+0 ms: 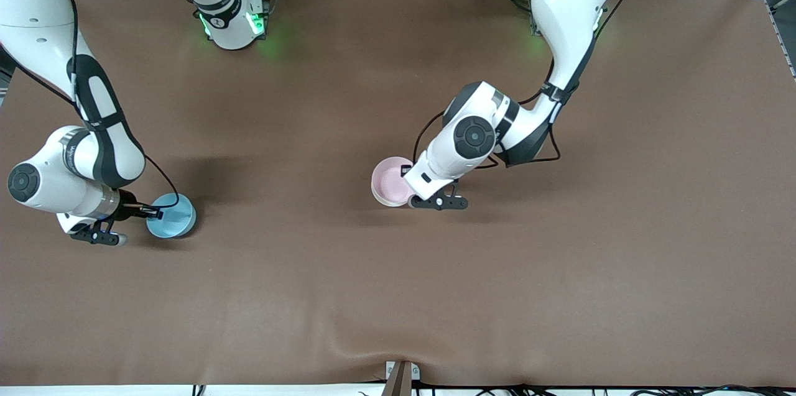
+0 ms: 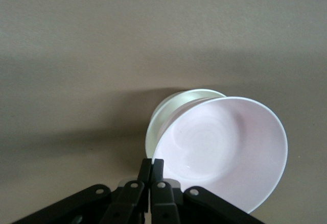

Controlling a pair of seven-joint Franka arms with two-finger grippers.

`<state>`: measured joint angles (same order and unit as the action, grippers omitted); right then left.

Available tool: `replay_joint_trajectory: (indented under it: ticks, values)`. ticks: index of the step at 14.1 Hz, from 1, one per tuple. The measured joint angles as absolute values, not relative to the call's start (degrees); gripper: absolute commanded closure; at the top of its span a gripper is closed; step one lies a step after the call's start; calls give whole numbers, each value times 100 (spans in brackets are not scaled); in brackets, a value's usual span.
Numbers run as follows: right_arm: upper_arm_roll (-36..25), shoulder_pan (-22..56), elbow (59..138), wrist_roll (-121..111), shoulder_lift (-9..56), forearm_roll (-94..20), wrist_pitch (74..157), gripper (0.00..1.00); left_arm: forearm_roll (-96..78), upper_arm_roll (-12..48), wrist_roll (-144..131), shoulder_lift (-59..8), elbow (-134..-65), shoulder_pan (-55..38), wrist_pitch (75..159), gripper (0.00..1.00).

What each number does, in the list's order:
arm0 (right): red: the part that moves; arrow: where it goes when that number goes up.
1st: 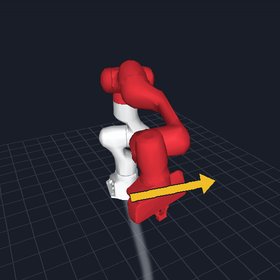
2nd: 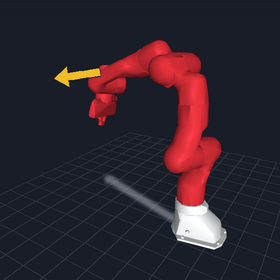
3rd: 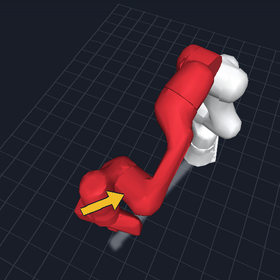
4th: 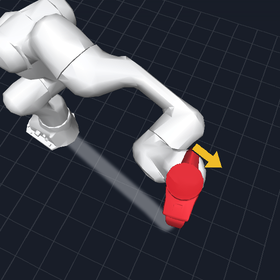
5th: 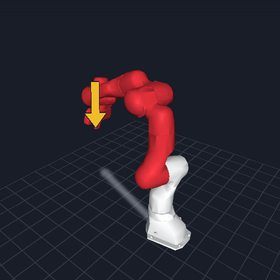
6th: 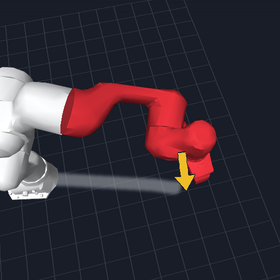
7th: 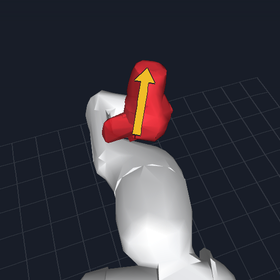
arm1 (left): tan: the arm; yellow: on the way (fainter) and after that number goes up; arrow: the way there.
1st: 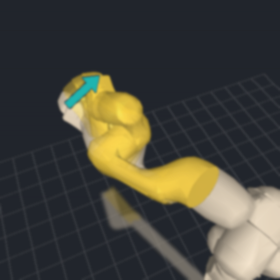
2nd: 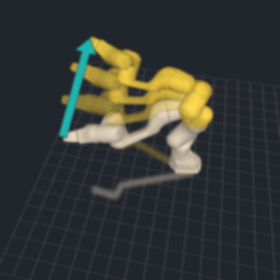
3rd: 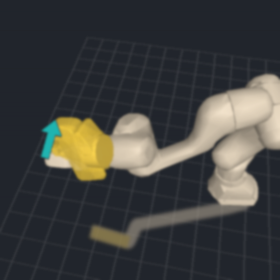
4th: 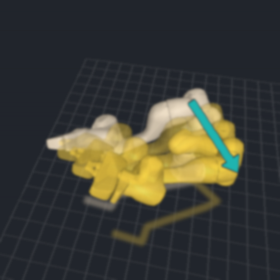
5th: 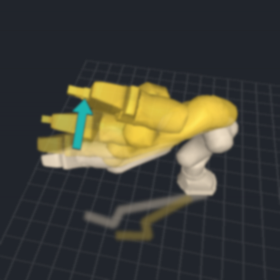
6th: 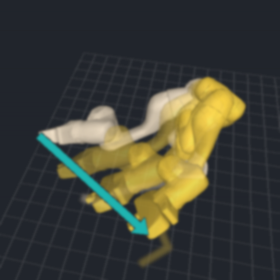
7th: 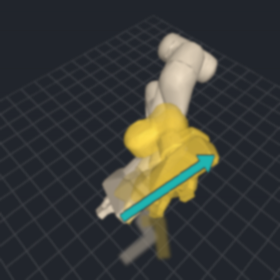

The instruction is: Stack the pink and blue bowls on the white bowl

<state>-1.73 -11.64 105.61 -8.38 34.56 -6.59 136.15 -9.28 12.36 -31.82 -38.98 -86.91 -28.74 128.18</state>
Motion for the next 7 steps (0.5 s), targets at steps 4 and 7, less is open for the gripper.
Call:
replay_joint_trajectory:
  ticks: [4, 7]
  values:
    - [-106, -1161, 10452, -838, 3269, -660, 13458, 100, -928, 1226, -3188, -3951, -8692, -2914, 12932, 100]
    - [94, -1151, 10295, -819, 3000, -744, 12905, 100, -928, 1209, -3188, -4000, -8704, -2914, 12932, 100]
